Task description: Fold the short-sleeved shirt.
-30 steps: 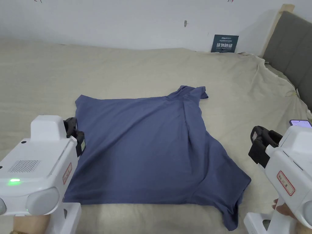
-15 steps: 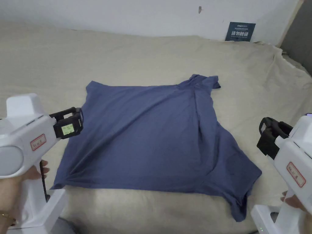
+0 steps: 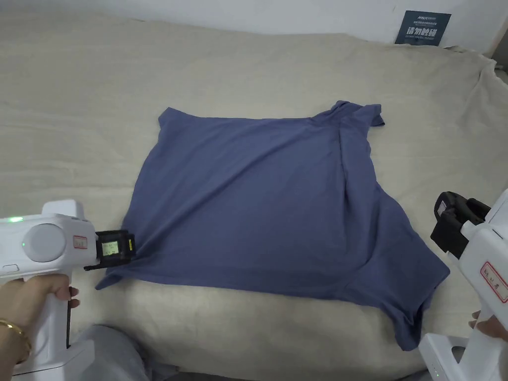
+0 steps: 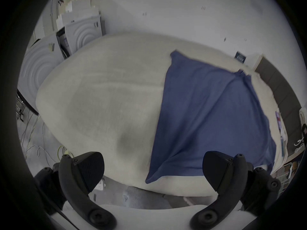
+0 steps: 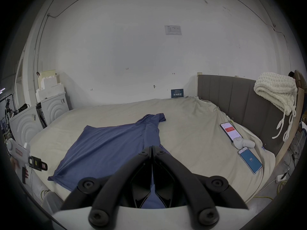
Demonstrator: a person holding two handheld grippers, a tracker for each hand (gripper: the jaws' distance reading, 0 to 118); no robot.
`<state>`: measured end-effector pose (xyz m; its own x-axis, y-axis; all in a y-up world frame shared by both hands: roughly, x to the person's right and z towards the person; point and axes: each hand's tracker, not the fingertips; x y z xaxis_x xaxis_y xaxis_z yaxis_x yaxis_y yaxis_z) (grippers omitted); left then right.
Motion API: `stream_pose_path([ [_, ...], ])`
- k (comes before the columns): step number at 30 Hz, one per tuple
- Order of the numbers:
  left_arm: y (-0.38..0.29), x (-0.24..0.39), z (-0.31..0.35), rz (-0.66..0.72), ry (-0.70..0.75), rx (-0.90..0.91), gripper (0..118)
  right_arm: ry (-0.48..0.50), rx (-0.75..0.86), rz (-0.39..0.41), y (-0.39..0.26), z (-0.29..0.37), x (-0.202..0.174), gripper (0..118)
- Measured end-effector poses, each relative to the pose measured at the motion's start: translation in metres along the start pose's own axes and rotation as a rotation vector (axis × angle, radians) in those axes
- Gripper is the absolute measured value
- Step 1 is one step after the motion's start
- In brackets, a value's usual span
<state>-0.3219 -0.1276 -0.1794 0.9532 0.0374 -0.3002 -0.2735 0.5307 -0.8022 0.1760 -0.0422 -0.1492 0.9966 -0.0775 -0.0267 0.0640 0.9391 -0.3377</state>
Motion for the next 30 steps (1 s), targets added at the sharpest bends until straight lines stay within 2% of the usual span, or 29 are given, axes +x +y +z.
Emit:
stream_pose_path([
  [3, -0.004, 0.002, -0.021, -0.003, 0.011, -0.045, 115, -0.003, -0.008, 0.005, -0.002, -0.002, -0.001, 0],
  [6, -0.006, 0.005, -0.034, -0.007, 0.022, -0.067, 106, -0.007, -0.019, 0.005, -0.003, -0.003, -0.001, 0],
  [8, -0.011, 0.007, -0.04, -0.027, 0.023, -0.079, 94, -0.013, -0.026, 0.007, -0.004, -0.004, -0.001, 0],
  [10, -0.015, 0.011, -0.045, -0.054, -0.002, -0.113, 73, -0.015, -0.03, 0.002, -0.005, -0.004, 0.0, 0],
  [12, -0.017, 0.013, -0.044, -0.05, 0.013, -0.086, 71, -0.02, -0.037, 0.002, -0.006, -0.004, 0.0, 0],
  [13, -0.016, 0.013, -0.043, -0.052, 0.012, -0.088, 67, -0.02, -0.039, 0.002, -0.007, -0.004, 0.0, 0],
  [14, -0.015, 0.013, -0.041, -0.06, -0.003, -0.09, 58, -0.02, -0.042, 0.002, -0.008, -0.004, 0.001, 0],
  [15, -0.014, 0.014, -0.038, -0.068, -0.021, -0.091, 44, -0.021, -0.045, 0.003, -0.009, -0.005, 0.001, 0],
  [16, -0.013, 0.016, -0.036, -0.078, -0.034, -0.092, 20, -0.022, -0.048, 0.004, -0.01, -0.005, 0.001, 0],
  [17, -0.013, 0.019, -0.035, -0.097, -0.063, -0.092, 5, -0.022, -0.05, 0.004, -0.011, -0.005, 0.001, 0],
  [18, -0.014, 0.023, -0.035, -0.095, -0.113, -0.099, 2, -0.022, -0.053, 0.003, -0.011, -0.005, 0.001, 0],
  [22, -0.012, 0.024, -0.03, -0.12, -0.055, -0.095, 0, -0.025, -0.065, -0.001, -0.009, -0.005, 0.005, 0],
  [30, 0.005, 0.016, 0.034, 0.022, -0.132, 0.184, 0, -0.054, -0.126, 0.003, 0.021, -0.011, 0.035, 0],
])
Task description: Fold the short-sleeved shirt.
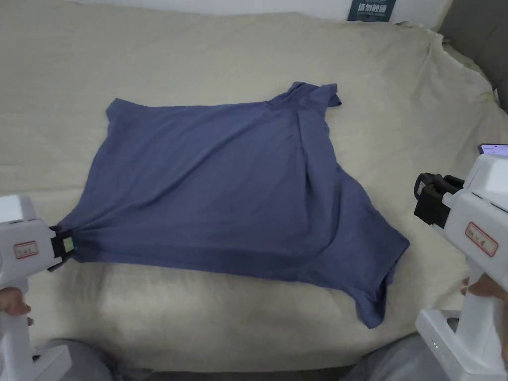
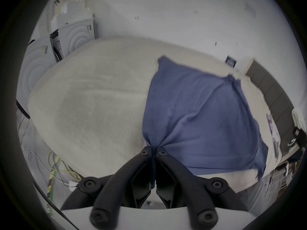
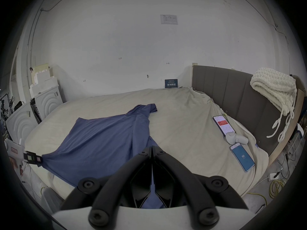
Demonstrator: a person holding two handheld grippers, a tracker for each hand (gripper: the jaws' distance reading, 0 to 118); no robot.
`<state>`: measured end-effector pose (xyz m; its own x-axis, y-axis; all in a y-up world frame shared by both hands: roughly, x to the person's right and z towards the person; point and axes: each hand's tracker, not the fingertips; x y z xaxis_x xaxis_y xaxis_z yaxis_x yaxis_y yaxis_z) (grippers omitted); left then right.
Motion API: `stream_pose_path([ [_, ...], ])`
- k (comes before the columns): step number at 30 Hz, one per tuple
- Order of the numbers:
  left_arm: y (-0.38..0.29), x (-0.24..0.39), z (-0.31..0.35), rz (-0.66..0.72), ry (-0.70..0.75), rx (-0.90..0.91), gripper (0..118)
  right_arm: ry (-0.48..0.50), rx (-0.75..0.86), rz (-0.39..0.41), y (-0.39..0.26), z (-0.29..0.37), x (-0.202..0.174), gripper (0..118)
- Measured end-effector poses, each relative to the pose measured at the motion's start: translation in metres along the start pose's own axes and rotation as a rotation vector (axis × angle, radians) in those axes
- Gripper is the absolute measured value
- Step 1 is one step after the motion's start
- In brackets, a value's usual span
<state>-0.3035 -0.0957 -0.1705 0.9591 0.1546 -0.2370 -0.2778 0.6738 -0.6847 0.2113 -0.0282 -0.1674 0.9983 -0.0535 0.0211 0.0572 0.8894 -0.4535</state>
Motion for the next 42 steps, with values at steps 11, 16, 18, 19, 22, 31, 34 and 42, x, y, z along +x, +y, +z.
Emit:
stream_pose_path([
  [11, 0.006, 0.013, 0.003, 0.003, -0.005, 0.036, 0, 0.01, -0.368, 0.033, 0.034, -0.067, 0.027, 114],
  [16, 0.002, 0.009, -0.003, 0.032, 0.001, 0.014, 0, -0.05, -0.556, 0.099, 0.016, -0.12, 0.03, 116],
  [18, 0.002, 0.009, -0.005, 0.034, 0.006, 0.01, 0, -0.065, -0.639, 0.076, 0.002, -0.14, 0.035, 116],
  [19, 0.001, 0.009, -0.006, 0.034, 0.009, 0.009, 0, -0.071, -0.666, 0.059, -0.005, -0.147, 0.037, 115],
  [22, 0.001, 0.008, -0.008, 0.038, 0.013, 0.002, 0, -0.101, -0.715, -0.006, -0.024, -0.163, 0.043, 106],
  [31, -0.001, 0.009, -0.015, 0.03, 0.034, -0.021, 0, -0.168, -0.743, -0.064, -0.051, -0.175, 0.057, 26],
  [34, -0.001, 0.009, -0.017, 0.03, 0.038, -0.027, 0, -0.143, -0.74, -0.123, -0.054, -0.176, 0.061, 14],
  [42, 0.002, 0.008, -0.013, 0.053, 0.027, -0.02, 0, -0.081, -0.683, -0.175, -0.034, -0.15, 0.067, 1],
])
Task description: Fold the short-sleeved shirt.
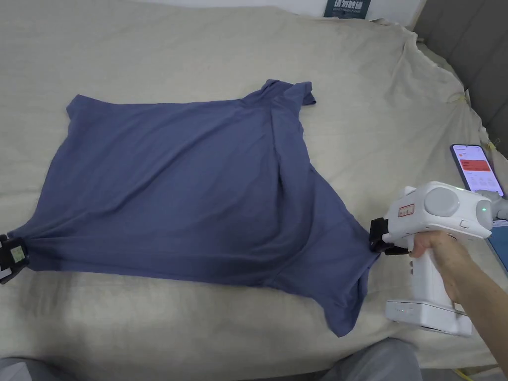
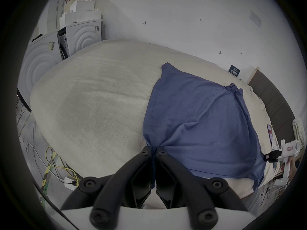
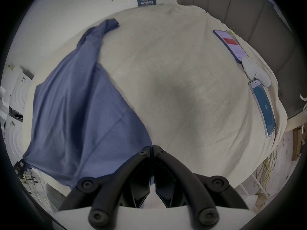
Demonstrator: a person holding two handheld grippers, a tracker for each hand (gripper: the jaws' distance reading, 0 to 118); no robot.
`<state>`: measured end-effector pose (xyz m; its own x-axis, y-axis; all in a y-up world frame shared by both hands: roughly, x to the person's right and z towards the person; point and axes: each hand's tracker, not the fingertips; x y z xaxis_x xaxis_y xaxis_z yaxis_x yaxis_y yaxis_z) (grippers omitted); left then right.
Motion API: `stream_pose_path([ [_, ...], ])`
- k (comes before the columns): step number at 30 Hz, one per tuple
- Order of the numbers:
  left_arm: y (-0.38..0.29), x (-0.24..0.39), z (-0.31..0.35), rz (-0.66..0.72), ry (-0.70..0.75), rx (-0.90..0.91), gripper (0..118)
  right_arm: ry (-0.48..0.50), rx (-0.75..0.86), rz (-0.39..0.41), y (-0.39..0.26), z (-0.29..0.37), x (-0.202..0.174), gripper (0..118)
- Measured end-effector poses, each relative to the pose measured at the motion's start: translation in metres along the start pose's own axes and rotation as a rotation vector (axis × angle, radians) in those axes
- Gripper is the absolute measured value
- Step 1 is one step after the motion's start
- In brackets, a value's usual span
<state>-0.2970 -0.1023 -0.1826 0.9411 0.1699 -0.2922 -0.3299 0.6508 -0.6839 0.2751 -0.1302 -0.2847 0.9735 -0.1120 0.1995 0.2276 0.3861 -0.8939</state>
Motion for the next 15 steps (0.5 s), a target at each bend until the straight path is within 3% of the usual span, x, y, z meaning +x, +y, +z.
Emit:
stream_pose_path([
  [8, 0.041, 0.003, 0.034, 0.066, -0.124, 0.123, 0, 0.219, 0.199, -0.053, 0.008, 0.108, 0.014, 1],
  [15, 0.103, 0.015, 0.091, 0.045, -0.201, 0.319, 0, 0.287, 0.429, 0.013, 0.025, 0.224, 0.017, 1],
])
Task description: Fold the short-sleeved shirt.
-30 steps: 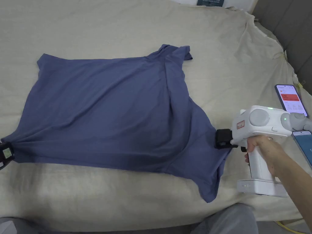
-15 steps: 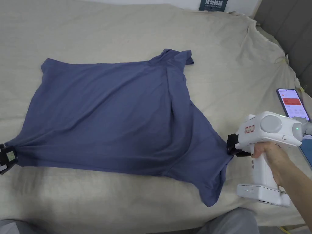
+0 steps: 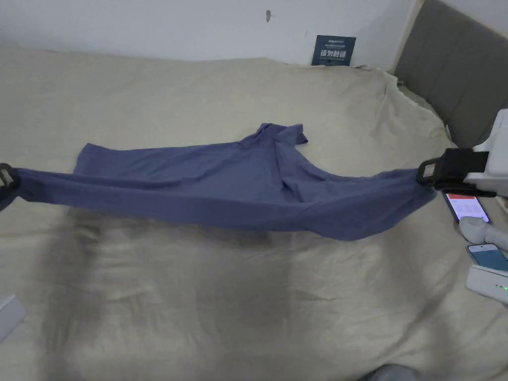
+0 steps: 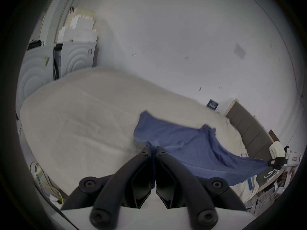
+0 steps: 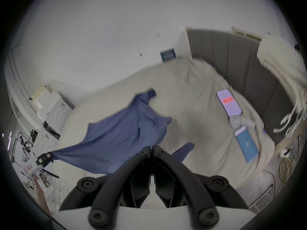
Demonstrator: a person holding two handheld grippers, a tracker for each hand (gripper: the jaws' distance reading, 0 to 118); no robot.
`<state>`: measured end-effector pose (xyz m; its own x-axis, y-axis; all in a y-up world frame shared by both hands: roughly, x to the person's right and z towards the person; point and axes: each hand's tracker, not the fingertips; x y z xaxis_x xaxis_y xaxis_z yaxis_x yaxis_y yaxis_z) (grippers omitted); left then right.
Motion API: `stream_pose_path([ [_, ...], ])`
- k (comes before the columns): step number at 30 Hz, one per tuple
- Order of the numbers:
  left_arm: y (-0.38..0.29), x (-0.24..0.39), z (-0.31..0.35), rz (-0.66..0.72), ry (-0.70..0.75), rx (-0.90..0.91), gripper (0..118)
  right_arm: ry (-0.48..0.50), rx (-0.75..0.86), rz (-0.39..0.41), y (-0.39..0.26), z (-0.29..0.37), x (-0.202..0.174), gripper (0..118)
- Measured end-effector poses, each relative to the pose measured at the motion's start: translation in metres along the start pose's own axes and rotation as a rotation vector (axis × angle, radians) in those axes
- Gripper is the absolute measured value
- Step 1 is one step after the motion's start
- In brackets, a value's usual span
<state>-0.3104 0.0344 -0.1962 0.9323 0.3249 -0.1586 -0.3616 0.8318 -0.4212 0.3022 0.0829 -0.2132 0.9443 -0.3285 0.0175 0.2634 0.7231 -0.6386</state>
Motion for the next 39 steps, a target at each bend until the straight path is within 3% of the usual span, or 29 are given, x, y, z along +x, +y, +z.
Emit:
stream_pose_path([
  [9, 0.106, 0.025, 0.045, -0.047, -0.053, 0.247, 0, 0.02, 0.299, 0.131, 0.081, 0.095, -0.039, 1],
  [17, 0.196, 0.046, 0.064, -0.08, -0.077, 0.327, 0, -0.022, 0.377, 0.244, 0.148, 0.127, -0.092, 1],
  [21, 0.238, 0.058, 0.055, -0.106, -0.058, 0.328, 0, -0.078, 0.411, 0.287, 0.185, 0.121, -0.122, 1],
  [26, 0.272, 0.075, 0.018, -0.198, 0.065, 0.28, 0, -0.165, 0.414, 0.332, 0.228, 0.094, -0.154, 1],
  [39, 0.372, 0.156, -0.123, -0.28, 0.217, 0.309, 0, -0.414, 0.553, 0.313, 0.369, -0.017, -0.212, 1],
])
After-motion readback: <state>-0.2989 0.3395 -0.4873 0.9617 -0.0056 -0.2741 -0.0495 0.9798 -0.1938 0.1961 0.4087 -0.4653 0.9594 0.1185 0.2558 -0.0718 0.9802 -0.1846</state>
